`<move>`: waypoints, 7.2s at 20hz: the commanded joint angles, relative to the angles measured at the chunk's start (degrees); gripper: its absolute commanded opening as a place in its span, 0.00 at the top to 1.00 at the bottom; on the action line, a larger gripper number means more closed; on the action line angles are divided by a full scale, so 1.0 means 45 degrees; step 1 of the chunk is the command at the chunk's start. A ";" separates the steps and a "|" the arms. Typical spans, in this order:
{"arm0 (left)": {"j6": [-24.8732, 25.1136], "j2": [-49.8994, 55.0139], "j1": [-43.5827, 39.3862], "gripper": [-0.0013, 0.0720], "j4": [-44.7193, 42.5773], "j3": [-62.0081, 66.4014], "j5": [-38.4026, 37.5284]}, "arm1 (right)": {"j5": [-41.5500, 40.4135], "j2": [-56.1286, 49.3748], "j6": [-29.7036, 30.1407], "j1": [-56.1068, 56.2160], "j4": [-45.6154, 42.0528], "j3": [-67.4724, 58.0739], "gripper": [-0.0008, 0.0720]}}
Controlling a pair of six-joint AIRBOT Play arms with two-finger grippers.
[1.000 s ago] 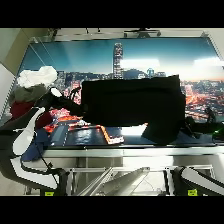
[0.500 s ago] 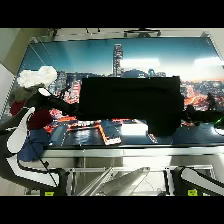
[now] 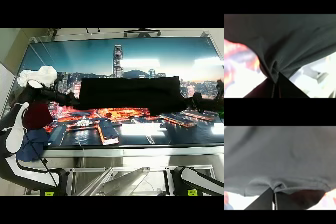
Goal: Fold the shirts.
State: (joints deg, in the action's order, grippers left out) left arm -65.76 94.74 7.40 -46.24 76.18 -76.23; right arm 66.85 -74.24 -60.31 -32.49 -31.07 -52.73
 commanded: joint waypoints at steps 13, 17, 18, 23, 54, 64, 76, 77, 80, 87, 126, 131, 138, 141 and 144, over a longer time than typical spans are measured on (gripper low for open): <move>0.0597 0.6387 -0.1005 0.94 0.0277 0.7664 0.2089 | -0.3954 -0.7645 0.1943 0.3031 0.1477 -0.6436 0.94; 0.0593 0.6776 -0.0962 0.94 0.0277 0.8578 0.1530 | -0.3614 -0.7504 0.2657 0.2934 0.1214 -0.6465 0.75; 0.0568 0.6776 -0.0923 0.81 0.0272 0.8782 0.1341 | -0.3541 -0.7334 0.2730 0.2817 0.0981 -0.6465 0.67; -0.0165 0.6513 0.0005 0.55 0.0272 0.9530 0.0602 | -0.2832 -0.6742 0.1083 0.1564 -0.2812 -0.7349 0.04; -0.1413 0.7499 -0.7771 0.95 0.0291 0.9010 0.5848 | 0.2973 -0.6285 0.0277 0.2482 0.1302 -0.9636 0.95; -0.2293 0.8247 -0.8529 0.95 0.2317 0.9078 0.7291 | 0.4682 -0.5149 0.0049 0.2589 0.2744 -0.9636 0.95; -0.0680 0.4556 -0.4522 0.96 0.7451 0.9078 0.0918 | 0.2147 -0.4945 0.0087 0.4983 0.2200 -0.9636 0.95; -0.0680 0.3934 -0.3774 0.96 0.8029 0.9078 0.0219 | 0.0923 -0.5008 0.0126 0.5804 0.2229 -0.9636 0.95; -0.0612 0.2443 -0.2006 0.96 0.8840 0.9068 -0.1336 | -0.3351 -0.5882 0.1093 0.9360 0.2992 -0.9636 0.95; -0.0253 0.1404 -0.1030 0.96 0.8500 0.9063 -0.3196 | -1.1963 -0.9301 0.4663 1.5892 0.5047 -0.9636 0.28; 0.0413 0.1020 -0.0661 0.96 0.8631 0.6329 -0.3512 | -0.2929 -0.6149 -0.3104 0.5566 -0.0466 -0.7888 0.95; 0.0413 0.1020 -0.0661 0.96 0.8631 0.6329 -0.3492 | -0.3779 -0.3507 -0.3473 0.0228 -0.0491 -0.5032 0.95; 0.0413 0.1020 -0.0665 0.96 0.8621 0.6329 -0.3492 | -0.4721 -0.1744 -0.2157 -0.5416 -0.0525 0.1098 0.95; 0.0413 0.1025 -0.0665 0.96 0.8612 0.6329 -0.3468 | -0.5110 -0.1156 -0.1705 -0.6751 -0.0525 0.2778 0.95; 0.0413 0.1025 -0.0738 0.96 0.8597 0.6329 -0.3400 | -0.5668 -0.0155 -0.1243 -0.7509 -0.0534 0.3866 0.95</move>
State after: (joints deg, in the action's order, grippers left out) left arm -63.90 99.33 4.27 -7.44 104.66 -91.90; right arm 43.79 -78.54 -68.25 -61.93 -33.32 -40.99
